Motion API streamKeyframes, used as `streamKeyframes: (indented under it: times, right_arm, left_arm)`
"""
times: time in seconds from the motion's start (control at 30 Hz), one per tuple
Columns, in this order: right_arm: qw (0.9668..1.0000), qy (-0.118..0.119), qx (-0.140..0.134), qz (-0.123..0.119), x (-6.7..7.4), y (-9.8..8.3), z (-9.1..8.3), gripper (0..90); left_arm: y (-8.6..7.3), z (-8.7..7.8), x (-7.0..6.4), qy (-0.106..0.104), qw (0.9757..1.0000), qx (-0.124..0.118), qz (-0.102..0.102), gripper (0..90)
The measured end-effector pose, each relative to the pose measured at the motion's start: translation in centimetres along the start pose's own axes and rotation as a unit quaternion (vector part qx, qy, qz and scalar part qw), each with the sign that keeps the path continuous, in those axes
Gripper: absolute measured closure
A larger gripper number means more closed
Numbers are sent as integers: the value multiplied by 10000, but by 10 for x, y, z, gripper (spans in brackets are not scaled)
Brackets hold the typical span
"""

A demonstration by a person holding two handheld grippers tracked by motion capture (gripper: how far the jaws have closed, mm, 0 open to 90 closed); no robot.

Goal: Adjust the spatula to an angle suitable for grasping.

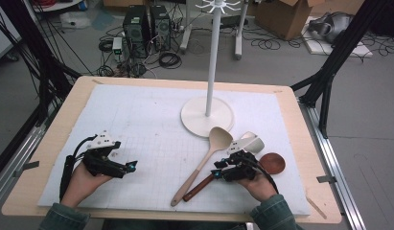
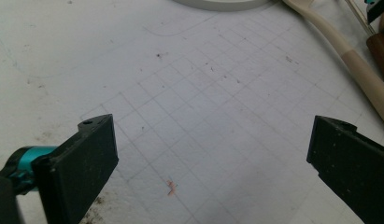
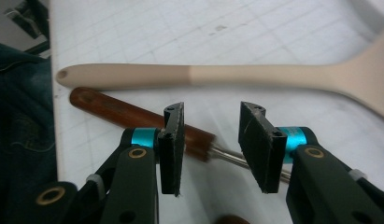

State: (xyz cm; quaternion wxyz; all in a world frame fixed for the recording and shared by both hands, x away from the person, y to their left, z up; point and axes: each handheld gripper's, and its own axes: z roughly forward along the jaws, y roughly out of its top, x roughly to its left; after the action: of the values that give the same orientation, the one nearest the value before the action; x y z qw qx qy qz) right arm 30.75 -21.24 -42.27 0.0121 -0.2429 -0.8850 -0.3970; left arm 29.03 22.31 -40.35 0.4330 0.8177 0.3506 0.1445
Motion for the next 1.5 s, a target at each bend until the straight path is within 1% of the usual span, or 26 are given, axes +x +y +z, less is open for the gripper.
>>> streamKeyframes:
  times: [0.1,0.23,0.33,0.37,0.5,0.67,0.7,0.73,0.77,0.8,0.83,0.87,1.0,1.03,1.17,1.2,1.33,1.47,1.5]
  right_arm:
    - [9998,-205,-25,51,-8,-1,-10,615]
    - [9989,-426,-60,177,-18,-3,-23,647]
    - [9977,-624,-94,253,-28,-4,-33,672]
    - [9974,-661,-101,280,-30,-5,-35,679]
    - [9947,-907,-122,473,-42,-9,-45,712]
    - [9905,-1174,-191,696,-58,-15,-56,748]
    - [9898,-1220,-186,705,-61,-15,-58,753]
    - [9890,-1282,-194,717,-65,-17,-59,760]
    - [9885,-1297,-184,751,-66,-17,-60,767]
    - [9878,-1337,-177,775,-70,-18,-61,773]
    - [9872,-1370,-170,793,-72,-19,-62,784]
    - [9867,-1394,-156,822,-74,-20,-63,796]
    - [9852,-1454,-175,893,-81,-20,-64,808]
    - [9848,-1473,-165,910,-82,-21,-64,814]
    - [9830,-1552,-163,962,-85,-22,-65,814]
    - [9832,-1556,-165,935,-86,-22,-65,815]
    - [9815,-1642,-121,976,-87,-25,-69,815]
    - [9779,-1812,-164,1030,-89,-27,-74,814]
    - [9764,-1874,-156,1063,-90,-28,-75,812]
  left_arm:
    - [1,1,-2,-18,10000,-11,14,24]
    - [2,3,-5,-49,10000,-21,50,24]
    - [3,5,-8,-76,9999,-45,69,28]
    - [3,5,-10,-125,9999,-46,95,44]
    - [5,9,-15,-194,9997,-70,154,69]
    - [9,15,-23,-347,9991,-103,230,143]
    - [10,17,-25,-390,9988,-105,267,161]
    - [10,18,-27,-406,9988,-118,251,182]
    - [12,20,-29,-453,9985,-123,297,203]
    - [12,21,-31,-488,9983,-134,303,231]
    - [13,24,-34,-549,9980,-119,299,238]
    - [14,26,-36,-595,9976,-95,346,249]
    - [17,34,-45,-757,9962,-63,427,286]
    - [18,36,-47,-791,9960,-74,415,294]
    - [21,42,-54,-912,9946,-64,493,308]
    - [21,43,-55,-923,9943,-52,525,309]
    - [21,45,-56,-940,9940,-32,551,308]
    - [20,44,-55,-927,9943,-55,529,307]
    - [20,43,-54,-916,9943,-53,541,306]
